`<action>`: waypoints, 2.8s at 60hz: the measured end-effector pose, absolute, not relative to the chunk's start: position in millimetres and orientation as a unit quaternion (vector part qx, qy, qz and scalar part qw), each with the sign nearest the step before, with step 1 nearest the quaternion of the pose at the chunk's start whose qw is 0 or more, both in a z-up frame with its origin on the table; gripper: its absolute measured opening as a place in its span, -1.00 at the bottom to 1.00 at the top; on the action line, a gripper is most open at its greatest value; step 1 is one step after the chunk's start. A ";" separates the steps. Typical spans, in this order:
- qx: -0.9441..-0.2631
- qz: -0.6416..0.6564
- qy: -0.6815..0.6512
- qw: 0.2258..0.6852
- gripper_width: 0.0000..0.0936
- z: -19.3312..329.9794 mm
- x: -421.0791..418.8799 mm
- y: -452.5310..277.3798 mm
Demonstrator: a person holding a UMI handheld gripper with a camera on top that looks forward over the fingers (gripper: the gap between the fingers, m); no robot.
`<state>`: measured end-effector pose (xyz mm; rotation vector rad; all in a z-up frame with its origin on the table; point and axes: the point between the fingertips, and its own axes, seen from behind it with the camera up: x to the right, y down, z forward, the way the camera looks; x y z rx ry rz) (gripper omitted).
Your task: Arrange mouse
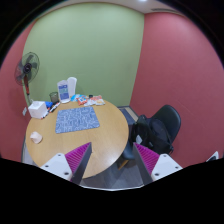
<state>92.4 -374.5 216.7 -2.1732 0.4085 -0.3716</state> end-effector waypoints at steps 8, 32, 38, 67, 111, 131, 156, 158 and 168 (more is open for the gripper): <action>-0.882 -0.146 0.150 0.421 0.79 199.4 80.8 -370.7; -0.923 -0.052 0.037 0.380 0.78 76.3 -108.7 -321.5; -0.922 -0.031 0.006 0.386 0.79 56.7 -160.2 -283.2; -0.916 -0.016 -0.051 0.397 0.80 -4.4 -272.6 -112.7; -0.905 0.037 -0.054 0.420 -0.16 8.5 -282.1 -25.7; -0.804 0.103 -0.020 0.586 -0.16 242.4 -191.7 43.7; -0.894 -0.008 0.013 0.447 -0.10 30.4 27.4 64.5; -0.897 -0.008 0.011 0.441 -0.08 21.5 29.1 63.2; -0.912 0.013 0.015 0.409 0.15 -6.4 26.2 55.0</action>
